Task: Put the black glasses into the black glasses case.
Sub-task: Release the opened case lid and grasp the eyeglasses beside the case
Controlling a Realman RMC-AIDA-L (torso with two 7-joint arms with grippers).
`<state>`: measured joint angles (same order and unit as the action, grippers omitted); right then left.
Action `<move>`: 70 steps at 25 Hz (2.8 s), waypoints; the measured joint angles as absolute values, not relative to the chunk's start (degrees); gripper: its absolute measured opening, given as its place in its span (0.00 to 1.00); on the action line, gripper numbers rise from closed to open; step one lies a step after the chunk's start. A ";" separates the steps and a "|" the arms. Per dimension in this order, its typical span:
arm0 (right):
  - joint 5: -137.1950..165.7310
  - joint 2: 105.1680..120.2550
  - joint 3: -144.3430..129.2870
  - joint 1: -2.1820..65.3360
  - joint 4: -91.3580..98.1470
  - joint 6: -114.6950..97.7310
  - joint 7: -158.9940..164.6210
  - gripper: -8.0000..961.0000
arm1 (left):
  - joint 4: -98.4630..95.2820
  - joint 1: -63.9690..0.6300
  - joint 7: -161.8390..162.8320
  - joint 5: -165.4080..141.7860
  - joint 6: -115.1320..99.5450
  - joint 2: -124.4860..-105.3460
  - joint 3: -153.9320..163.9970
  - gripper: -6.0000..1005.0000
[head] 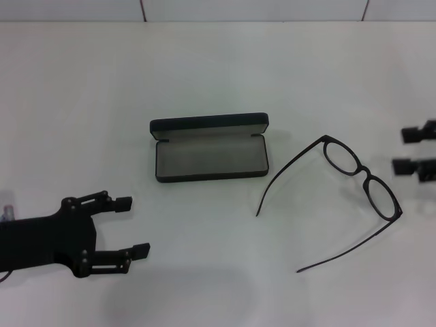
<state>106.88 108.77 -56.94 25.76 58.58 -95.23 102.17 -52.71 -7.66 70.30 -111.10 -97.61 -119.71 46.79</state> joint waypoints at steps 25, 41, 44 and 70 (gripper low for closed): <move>146.26 112.39 -55.18 54.78 49.80 -98.78 138.14 0.78 | -51.75 -10.29 70.67 -111.28 -98.00 -119.59 47.27 0.88; 151.81 115.25 -62.06 55.62 46.29 -90.03 143.64 0.78 | -51.96 -10.29 70.40 -111.26 -97.68 -119.69 46.90 0.88; 151.74 115.42 -64.63 55.72 45.84 -88.19 144.69 0.78 | -51.96 -10.28 70.37 -111.26 -97.64 -119.70 46.91 0.88; 149.07 116.11 -73.36 55.01 47.05 -86.62 144.76 0.61 | -52.20 -10.14 70.13 -111.27 -97.12 -119.61 46.84 0.88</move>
